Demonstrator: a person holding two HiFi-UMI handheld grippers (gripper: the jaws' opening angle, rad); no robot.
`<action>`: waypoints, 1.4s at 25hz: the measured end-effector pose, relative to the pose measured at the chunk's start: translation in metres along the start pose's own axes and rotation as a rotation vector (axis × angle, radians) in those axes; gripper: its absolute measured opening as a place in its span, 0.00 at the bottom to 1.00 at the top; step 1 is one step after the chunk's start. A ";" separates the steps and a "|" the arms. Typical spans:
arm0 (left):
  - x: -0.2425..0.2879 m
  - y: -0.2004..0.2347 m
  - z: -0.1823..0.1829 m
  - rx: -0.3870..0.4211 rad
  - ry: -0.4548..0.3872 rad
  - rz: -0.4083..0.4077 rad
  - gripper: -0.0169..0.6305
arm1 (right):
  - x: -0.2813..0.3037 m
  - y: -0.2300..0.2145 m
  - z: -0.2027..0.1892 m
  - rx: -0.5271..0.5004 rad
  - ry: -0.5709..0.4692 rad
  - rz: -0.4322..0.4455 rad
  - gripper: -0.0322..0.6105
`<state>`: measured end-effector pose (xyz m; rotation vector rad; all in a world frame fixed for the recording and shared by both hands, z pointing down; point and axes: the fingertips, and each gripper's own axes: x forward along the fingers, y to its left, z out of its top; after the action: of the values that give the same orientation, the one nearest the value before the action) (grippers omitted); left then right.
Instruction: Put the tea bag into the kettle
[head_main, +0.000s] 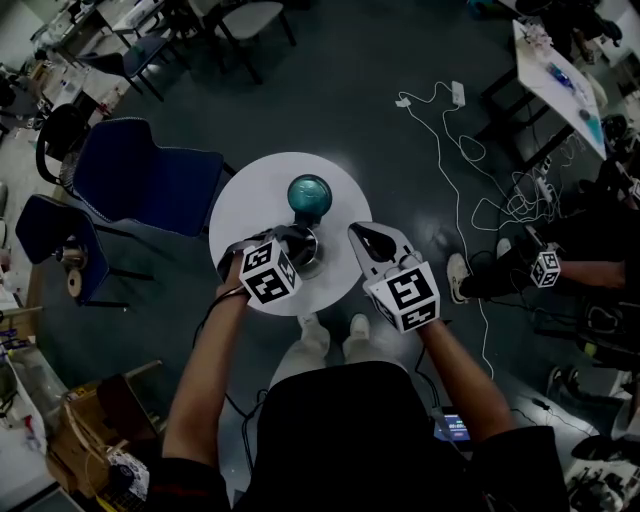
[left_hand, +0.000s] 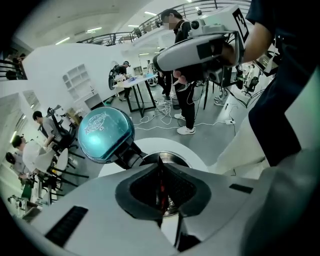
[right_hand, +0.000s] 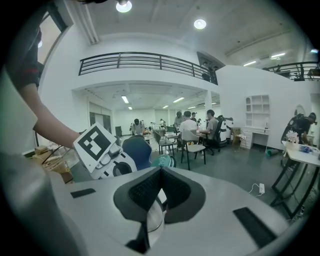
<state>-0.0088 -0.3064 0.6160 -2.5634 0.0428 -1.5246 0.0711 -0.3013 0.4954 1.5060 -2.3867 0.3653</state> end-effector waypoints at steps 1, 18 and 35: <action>0.002 0.000 -0.001 -0.004 0.004 -0.001 0.08 | 0.000 0.000 0.000 0.002 -0.001 0.001 0.08; -0.007 0.007 0.005 -0.095 -0.079 0.047 0.15 | -0.002 -0.005 -0.002 -0.009 0.005 -0.001 0.08; -0.114 0.017 0.056 -0.407 -0.492 0.401 0.05 | -0.015 0.017 0.031 -0.071 -0.067 0.098 0.08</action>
<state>-0.0134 -0.3039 0.4877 -2.9154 0.8237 -0.7807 0.0585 -0.2931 0.4599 1.3954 -2.5043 0.2525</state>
